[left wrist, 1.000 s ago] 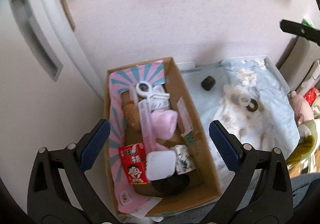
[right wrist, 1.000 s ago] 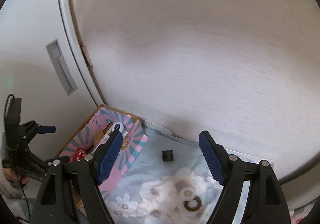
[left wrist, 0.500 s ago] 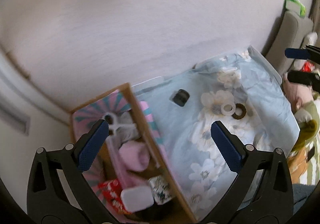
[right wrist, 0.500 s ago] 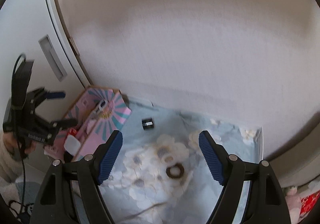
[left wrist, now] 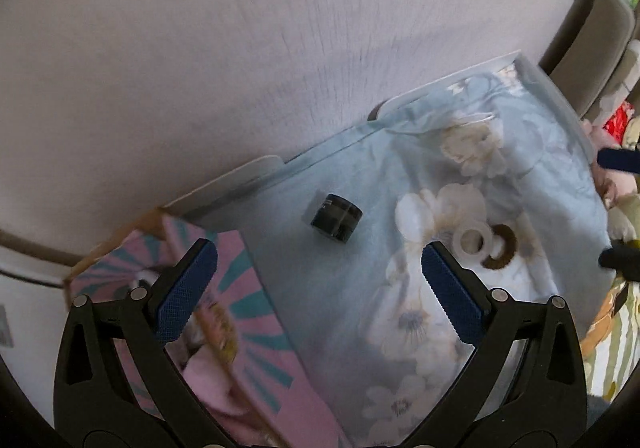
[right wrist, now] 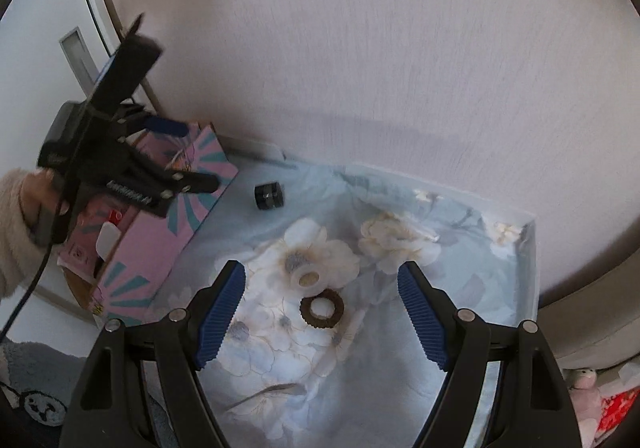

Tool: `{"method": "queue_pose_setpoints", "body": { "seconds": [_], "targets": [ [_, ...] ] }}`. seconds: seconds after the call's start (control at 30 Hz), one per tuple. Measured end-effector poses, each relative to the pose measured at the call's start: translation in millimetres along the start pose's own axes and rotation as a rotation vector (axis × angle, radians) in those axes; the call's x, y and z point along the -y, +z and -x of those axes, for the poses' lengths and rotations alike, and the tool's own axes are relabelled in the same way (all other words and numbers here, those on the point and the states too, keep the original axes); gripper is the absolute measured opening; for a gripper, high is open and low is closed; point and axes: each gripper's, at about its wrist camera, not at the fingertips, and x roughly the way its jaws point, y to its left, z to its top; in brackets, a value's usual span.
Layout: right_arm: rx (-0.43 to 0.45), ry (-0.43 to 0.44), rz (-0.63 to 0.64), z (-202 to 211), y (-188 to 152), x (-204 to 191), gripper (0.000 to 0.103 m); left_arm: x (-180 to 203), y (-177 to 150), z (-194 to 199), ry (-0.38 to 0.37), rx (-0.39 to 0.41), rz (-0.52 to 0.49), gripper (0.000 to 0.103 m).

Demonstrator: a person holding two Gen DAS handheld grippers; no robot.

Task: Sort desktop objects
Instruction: 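Withdraw both tools from the box back over the cloth, then lower the left tool onto the black cap while the right tool approaches the clear ring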

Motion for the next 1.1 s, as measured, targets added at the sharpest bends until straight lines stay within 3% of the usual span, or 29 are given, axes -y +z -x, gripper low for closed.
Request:
{"method": "queue_pose_setpoints", "body": {
  "seconds": [0.4, 0.87, 1.0, 1.1],
  "targets": [
    [-0.101, 0.123, 0.004, -79, -10, 6, 0.075, 11, 11, -62, 0.032, -0.116, 0.009, 0.102],
    [-0.155, 0.112, 0.104, -122, -15, -6, 0.075, 18, 3, -80, 0.062, -0.151, 0.063, 0.099],
    [-0.141, 0.081, 0.146, -124, -15, -10, 0.075, 16, -4, -86, 0.047, -0.172, 0.083, 0.088],
    [-0.132, 0.047, 0.188, -125, -15, -15, 0.065, 12, -11, -91, 0.028, -0.190, 0.117, 0.076]
  ]
}}
